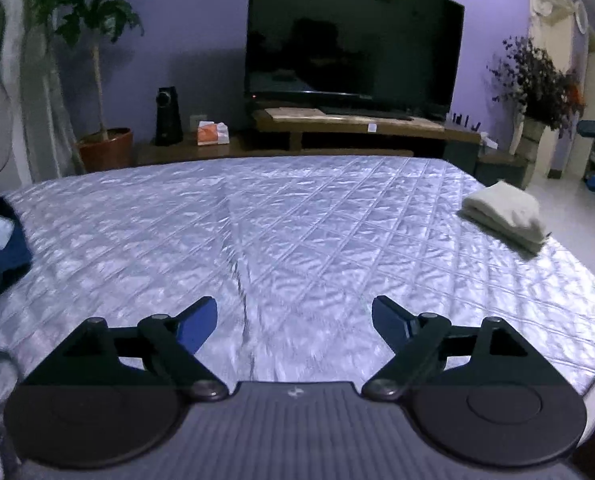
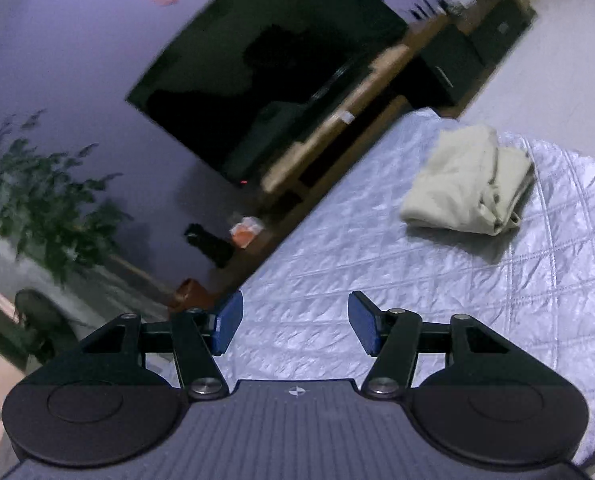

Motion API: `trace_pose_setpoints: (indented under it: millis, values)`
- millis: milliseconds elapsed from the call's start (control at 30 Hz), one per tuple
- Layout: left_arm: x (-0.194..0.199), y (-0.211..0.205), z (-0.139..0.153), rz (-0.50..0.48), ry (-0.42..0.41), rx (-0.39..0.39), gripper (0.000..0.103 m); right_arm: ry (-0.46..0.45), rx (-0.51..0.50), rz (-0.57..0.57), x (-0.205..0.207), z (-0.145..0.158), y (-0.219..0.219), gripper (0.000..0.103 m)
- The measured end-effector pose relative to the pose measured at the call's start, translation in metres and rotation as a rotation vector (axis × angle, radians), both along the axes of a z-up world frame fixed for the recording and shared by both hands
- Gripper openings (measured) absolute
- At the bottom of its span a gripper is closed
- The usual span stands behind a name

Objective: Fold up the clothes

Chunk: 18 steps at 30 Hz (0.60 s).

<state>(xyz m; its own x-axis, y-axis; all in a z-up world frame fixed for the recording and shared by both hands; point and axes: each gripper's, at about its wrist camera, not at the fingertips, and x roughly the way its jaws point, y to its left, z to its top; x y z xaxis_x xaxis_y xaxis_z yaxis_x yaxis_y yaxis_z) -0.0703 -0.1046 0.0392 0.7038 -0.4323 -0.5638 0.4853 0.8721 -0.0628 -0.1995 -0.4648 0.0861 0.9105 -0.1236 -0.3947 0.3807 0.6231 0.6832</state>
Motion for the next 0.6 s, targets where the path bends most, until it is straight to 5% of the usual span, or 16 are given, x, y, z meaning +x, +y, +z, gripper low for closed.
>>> trace_pose_setpoints:
  millis: [200,367,600]
  values:
    - [-0.036,0.013,0.020,0.009,0.012,-0.028,0.084,0.094,-0.464,0.056,-0.024,0.050,0.088,0.089]
    - [-0.060,0.004,0.037,-0.014,-0.034,-0.018,0.095,0.126,-0.639,0.029,-0.046,0.074,0.134,0.103]
    - [-0.073,-0.012,0.061,-0.091,-0.081,-0.032,0.102,0.143,-0.902,-0.073,-0.089,0.100,0.189,0.103]
